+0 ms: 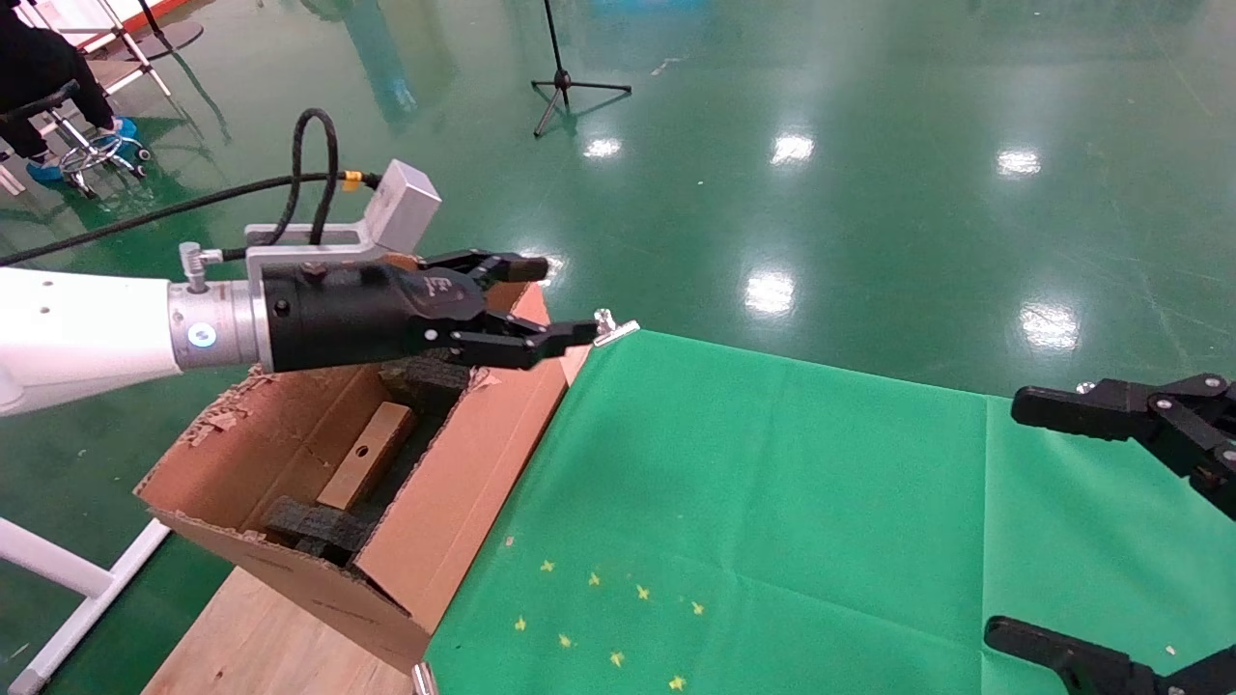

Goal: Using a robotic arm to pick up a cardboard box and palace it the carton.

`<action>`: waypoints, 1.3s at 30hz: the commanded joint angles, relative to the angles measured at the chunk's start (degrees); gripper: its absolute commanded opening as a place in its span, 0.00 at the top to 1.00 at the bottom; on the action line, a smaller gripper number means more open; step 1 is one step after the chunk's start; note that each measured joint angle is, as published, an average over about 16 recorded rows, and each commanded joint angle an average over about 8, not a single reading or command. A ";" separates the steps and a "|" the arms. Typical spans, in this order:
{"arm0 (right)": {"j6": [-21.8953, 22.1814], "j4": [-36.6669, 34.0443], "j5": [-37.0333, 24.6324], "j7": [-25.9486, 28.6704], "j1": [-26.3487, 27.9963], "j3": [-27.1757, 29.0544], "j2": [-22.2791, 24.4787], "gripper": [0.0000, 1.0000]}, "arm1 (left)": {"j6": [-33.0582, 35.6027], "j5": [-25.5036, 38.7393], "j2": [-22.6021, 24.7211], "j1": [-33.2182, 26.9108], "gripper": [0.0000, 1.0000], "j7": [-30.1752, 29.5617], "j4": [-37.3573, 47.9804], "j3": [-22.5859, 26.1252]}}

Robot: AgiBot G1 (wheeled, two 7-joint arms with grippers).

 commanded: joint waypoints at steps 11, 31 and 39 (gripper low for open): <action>0.02 0.00 0.02 -0.02 0.01 -0.04 0.01 0.00 | 6.78 -5.66 0.55 7.75 0.00 3.04 -9.63 -8.79; 0.05 -0.01 0.07 -0.05 0.01 -0.08 0.04 0.00 | 16.37 -13.67 1.29 18.68 0.00 7.23 -23.27 -21.22; 0.06 -0.02 0.08 -0.05 0.00 -0.08 0.04 0.00 | 16.43 -13.83 1.32 18.74 0.00 7.26 -23.26 -21.28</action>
